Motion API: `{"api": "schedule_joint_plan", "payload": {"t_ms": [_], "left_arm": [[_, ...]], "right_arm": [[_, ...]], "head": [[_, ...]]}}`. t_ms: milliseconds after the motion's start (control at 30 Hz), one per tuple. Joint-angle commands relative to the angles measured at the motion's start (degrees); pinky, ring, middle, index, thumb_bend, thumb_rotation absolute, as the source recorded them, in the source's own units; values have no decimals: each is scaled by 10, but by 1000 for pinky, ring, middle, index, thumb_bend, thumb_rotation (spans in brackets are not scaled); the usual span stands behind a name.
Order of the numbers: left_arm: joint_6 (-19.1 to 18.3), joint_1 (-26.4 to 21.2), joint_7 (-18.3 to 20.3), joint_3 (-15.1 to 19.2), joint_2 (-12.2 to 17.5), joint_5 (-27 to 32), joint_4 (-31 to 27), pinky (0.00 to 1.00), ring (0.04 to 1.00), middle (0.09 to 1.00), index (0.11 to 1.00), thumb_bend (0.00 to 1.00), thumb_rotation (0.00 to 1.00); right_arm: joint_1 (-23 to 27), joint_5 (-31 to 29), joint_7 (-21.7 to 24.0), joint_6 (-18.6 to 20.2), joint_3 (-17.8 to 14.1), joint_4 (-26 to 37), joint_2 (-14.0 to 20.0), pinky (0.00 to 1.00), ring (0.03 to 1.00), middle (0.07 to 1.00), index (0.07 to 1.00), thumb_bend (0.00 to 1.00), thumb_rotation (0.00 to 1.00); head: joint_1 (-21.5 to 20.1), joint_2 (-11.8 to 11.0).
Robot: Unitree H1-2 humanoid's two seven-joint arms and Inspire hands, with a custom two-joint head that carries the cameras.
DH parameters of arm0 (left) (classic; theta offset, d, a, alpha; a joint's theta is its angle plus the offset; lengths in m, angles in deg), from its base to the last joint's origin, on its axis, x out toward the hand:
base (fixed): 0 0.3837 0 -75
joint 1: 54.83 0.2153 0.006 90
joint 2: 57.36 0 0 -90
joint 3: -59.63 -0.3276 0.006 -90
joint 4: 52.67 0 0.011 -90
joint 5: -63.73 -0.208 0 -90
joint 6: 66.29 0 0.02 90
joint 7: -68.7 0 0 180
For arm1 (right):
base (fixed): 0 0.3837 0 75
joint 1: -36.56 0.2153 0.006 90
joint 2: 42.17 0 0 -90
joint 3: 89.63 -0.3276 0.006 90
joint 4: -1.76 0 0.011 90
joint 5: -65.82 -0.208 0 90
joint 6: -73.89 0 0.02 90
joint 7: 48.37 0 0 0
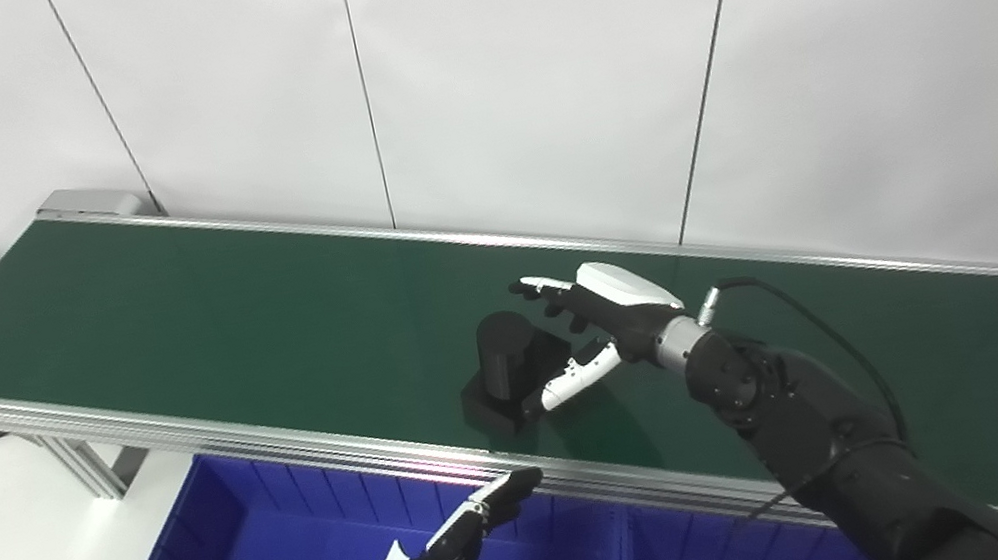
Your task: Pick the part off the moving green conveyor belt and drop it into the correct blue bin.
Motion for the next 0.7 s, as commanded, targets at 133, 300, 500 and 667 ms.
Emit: {"api": "schedule_joint_plan", "payload": {"t_ms": [133, 300, 500, 667], "left_arm": [[19, 8, -20, -6, 5, 0, -28, 885, 897, 890, 858, 922, 352], [19, 10, -34, -11, 8, -9, -30, 878, 893, 888, 859, 922, 369], [19, 11, -48, -18, 13, -15, -31, 877, 892, 886, 858, 924, 373], [19, 14, -58, -21, 17, -16, -38, 872, 890, 881, 857, 918, 373]], "right_arm": [[32, 8, -26, -27, 7, 0, -22, 746, 853, 909, 930, 971, 491], [31, 17, -35, -25, 14, -9, -33, 762, 860, 906, 925, 980, 507], [30, 26, -42, -21, 23, -14, -44, 784, 869, 912, 923, 970, 493], [17, 27, -89, -42, 24, -28, -51, 625, 699, 753, 794, 737, 96]], "head": [[0, 8], [1, 11], [-1, 16], [2, 21]]}}
